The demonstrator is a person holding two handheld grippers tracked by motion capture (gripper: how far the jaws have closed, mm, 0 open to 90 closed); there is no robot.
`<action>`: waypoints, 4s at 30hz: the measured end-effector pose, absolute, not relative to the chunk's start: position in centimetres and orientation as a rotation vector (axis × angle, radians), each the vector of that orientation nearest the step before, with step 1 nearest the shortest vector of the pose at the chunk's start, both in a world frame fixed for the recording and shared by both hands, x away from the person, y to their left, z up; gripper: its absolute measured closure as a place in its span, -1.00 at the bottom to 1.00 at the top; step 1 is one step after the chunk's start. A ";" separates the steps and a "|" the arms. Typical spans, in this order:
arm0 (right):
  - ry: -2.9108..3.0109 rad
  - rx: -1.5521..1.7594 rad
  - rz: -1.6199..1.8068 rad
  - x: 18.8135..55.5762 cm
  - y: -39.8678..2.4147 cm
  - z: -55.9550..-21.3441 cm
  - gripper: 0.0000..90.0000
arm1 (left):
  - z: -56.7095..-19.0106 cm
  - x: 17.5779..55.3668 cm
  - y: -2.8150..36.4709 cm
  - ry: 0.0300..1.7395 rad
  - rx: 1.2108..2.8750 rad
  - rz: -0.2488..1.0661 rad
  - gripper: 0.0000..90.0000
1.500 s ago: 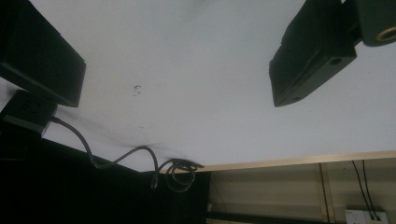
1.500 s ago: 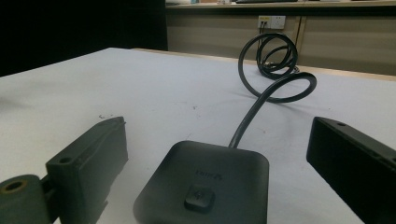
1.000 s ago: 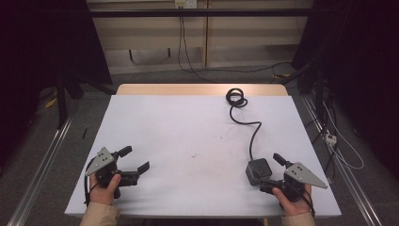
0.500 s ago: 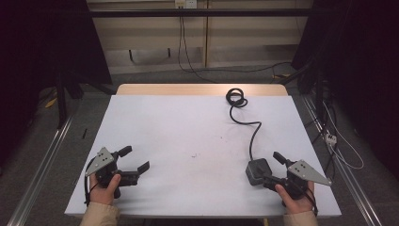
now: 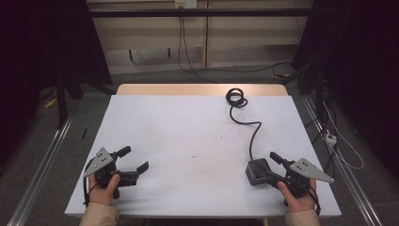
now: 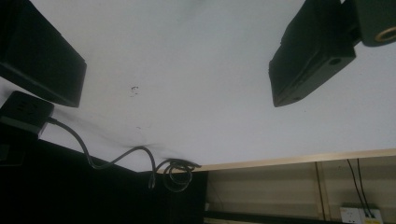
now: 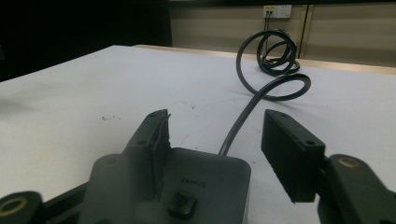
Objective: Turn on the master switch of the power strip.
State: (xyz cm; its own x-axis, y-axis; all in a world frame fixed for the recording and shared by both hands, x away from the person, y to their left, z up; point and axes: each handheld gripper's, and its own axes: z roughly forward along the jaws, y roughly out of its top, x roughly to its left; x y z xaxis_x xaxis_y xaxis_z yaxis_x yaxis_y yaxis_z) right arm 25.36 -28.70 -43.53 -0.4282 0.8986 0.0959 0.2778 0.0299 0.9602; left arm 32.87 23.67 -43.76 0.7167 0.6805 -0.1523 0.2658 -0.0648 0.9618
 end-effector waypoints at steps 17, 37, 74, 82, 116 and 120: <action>1.828 1.167 1.451 25.4 -28.9 -43.1 0.46 | -43.8 32.8 23.7 0.777 1.643 0.406 -0.92; 1.886 1.154 1.460 25.5 -28.9 -43.1 0.71 | -43.8 32.8 23.7 0.781 1.641 0.405 -0.92; 1.952 1.147 1.483 25.6 -29.1 -42.9 1.00 | -43.8 32.8 23.7 0.787 1.639 0.408 -0.92; 1.971 1.148 1.483 25.6 -29.2 -42.9 1.00 | -43.8 32.8 23.7 0.787 1.639 0.409 -0.92; 2.018 1.117 1.464 25.2 -29.8 -43.0 1.00 | -43.9 32.8 23.8 0.798 1.638 0.410 -0.92; 2.017 1.119 1.463 25.1 -29.8 -43.0 1.00 | -43.9 32.8 23.7 0.796 1.639 0.408 -0.92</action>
